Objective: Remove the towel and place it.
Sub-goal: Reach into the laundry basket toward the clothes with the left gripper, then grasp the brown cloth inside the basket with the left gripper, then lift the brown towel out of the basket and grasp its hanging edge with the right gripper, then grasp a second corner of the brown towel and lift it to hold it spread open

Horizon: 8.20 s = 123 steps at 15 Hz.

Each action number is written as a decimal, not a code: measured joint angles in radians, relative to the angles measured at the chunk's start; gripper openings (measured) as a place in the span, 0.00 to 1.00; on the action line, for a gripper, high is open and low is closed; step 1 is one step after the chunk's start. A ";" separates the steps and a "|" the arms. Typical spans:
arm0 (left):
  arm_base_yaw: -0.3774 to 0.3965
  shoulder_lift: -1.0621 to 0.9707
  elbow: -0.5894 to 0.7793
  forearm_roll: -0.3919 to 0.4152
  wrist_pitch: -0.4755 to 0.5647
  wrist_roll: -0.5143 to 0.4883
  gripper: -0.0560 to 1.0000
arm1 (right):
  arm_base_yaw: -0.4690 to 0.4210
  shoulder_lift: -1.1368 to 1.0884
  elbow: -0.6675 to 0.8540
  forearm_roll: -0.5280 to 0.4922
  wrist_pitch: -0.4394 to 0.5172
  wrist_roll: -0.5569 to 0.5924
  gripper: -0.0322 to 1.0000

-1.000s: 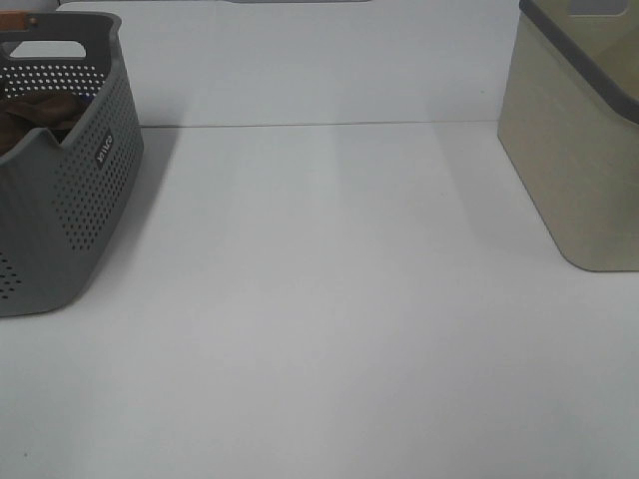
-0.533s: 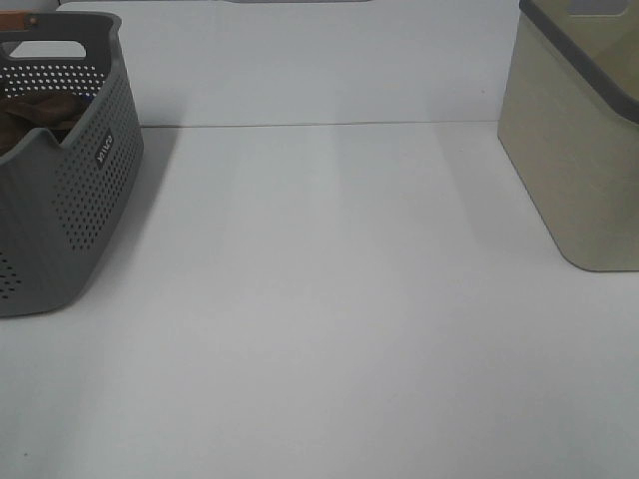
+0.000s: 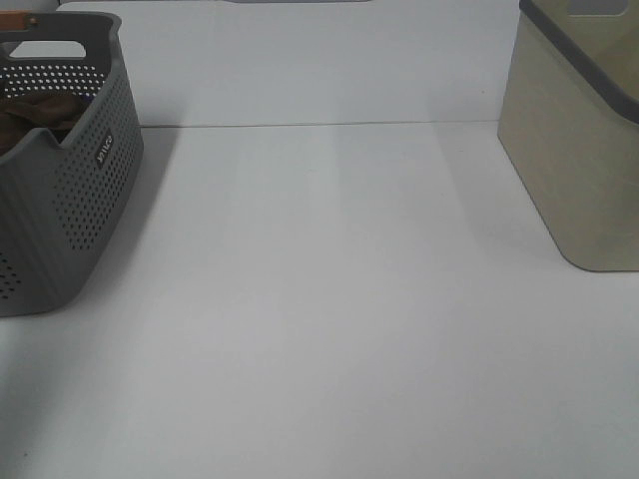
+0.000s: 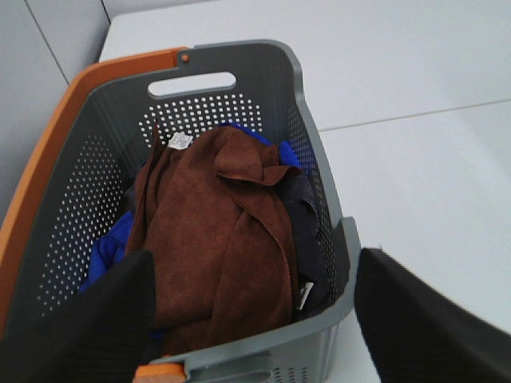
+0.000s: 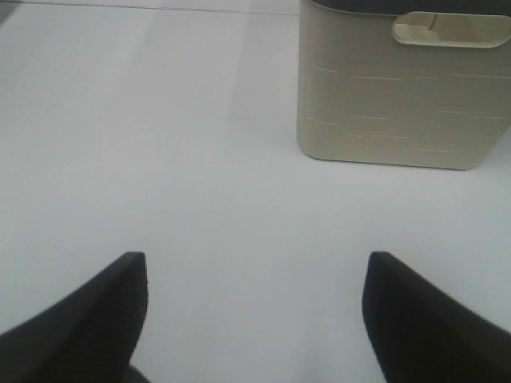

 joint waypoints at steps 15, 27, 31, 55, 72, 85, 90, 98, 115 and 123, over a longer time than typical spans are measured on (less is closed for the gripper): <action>0.030 1.124 -1.086 0.181 0.483 -0.144 0.69 | 0.000 0.000 0.000 0.000 0.000 0.000 0.72; 0.160 1.491 -1.385 0.186 0.421 -0.160 0.68 | 0.000 0.000 0.000 0.000 0.000 0.000 0.72; 0.160 1.522 -1.386 0.207 0.348 -0.160 0.63 | 0.000 0.000 0.000 0.000 0.000 0.000 0.72; 0.161 1.494 -1.386 0.219 0.261 -0.118 0.05 | 0.000 0.000 0.000 0.000 0.000 0.000 0.72; -0.309 0.893 -1.386 -0.149 0.392 0.307 0.05 | 0.000 0.000 0.000 0.000 0.000 0.000 0.72; -0.784 0.926 -1.386 -0.180 0.617 0.311 0.05 | 0.000 0.521 -0.011 0.616 -0.103 -0.512 0.72; -0.803 0.949 -1.386 -0.189 0.564 0.311 0.05 | 0.000 0.843 -0.011 1.104 -0.134 -1.168 0.72; -0.803 0.950 -1.386 -0.210 0.441 0.311 0.05 | 0.000 1.311 -0.011 1.581 -0.115 -1.789 0.72; -0.803 0.974 -1.386 -0.215 0.347 0.310 0.05 | 0.167 1.676 -0.125 1.653 -0.067 -2.027 0.55; -0.803 0.974 -1.386 -0.215 0.334 0.310 0.05 | 0.170 1.678 -0.126 1.654 -0.189 -1.816 0.03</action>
